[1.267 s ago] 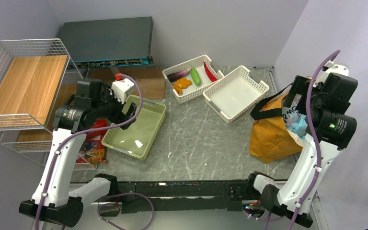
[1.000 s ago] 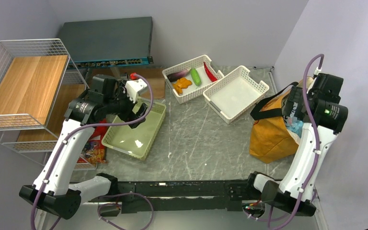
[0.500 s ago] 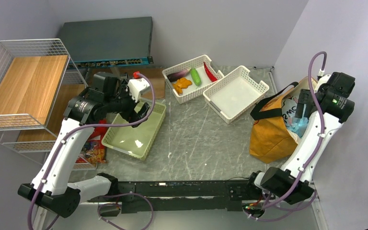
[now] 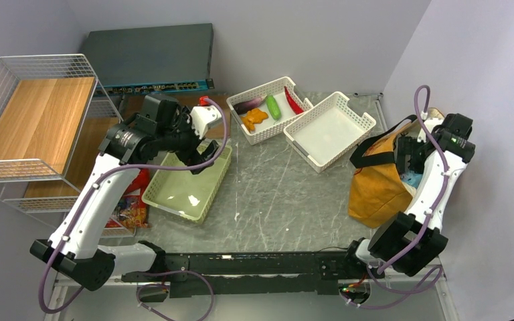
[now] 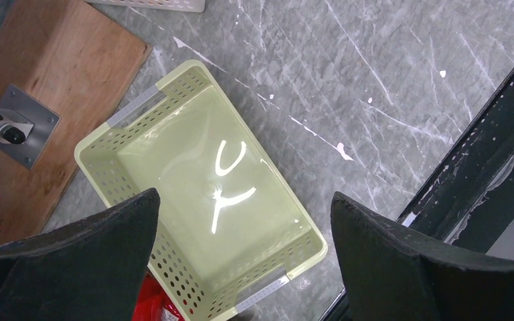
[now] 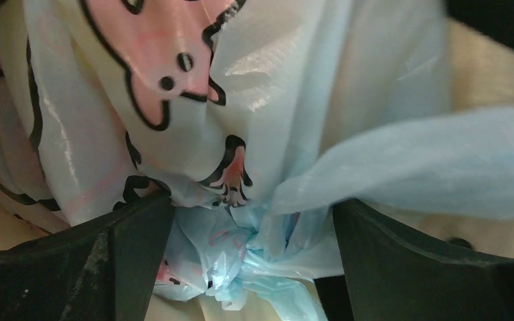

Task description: Untie the knot of the grocery bags and take out the mixed food

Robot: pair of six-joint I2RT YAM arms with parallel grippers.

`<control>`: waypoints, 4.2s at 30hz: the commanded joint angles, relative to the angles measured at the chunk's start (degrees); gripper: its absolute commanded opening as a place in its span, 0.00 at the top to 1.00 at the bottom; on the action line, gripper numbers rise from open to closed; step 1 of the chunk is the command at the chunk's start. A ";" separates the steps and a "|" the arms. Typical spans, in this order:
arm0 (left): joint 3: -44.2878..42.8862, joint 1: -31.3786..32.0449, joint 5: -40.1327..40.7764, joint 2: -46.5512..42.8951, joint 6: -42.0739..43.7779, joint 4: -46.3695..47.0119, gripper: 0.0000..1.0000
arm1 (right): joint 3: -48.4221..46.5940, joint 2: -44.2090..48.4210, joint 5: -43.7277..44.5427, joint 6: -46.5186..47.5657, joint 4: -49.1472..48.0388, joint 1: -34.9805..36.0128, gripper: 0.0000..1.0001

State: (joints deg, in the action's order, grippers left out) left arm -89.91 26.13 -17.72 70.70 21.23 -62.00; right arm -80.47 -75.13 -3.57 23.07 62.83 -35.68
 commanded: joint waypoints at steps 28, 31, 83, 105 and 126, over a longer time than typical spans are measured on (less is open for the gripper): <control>-5.63 2.61 6.50 3.48 -2.64 1.19 0.01 | -31.49 3.64 -6.25 -6.66 -0.35 -0.54 1.00; -5.33 2.64 7.09 3.52 -3.04 1.82 0.01 | -36.43 2.69 -6.25 -8.78 -0.91 -0.50 1.00; 26.20 -9.35 -6.94 -32.36 7.58 -0.14 0.01 | 15.59 8.06 -20.14 -10.98 -31.08 70.48 1.00; 22.40 7.79 -4.99 -15.13 9.75 17.34 0.07 | 2.08 0.71 -37.34 5.81 1.42 44.64 0.11; 38.26 22.37 3.67 3.39 2.65 40.11 0.60 | 23.50 5.18 -31.88 -7.03 -33.21 56.73 0.34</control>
State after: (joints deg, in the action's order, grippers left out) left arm -58.74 48.73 -12.10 80.58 21.47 -26.26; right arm -60.36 -71.31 -35.20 17.23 39.29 19.03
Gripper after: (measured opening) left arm 0.495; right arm 0.658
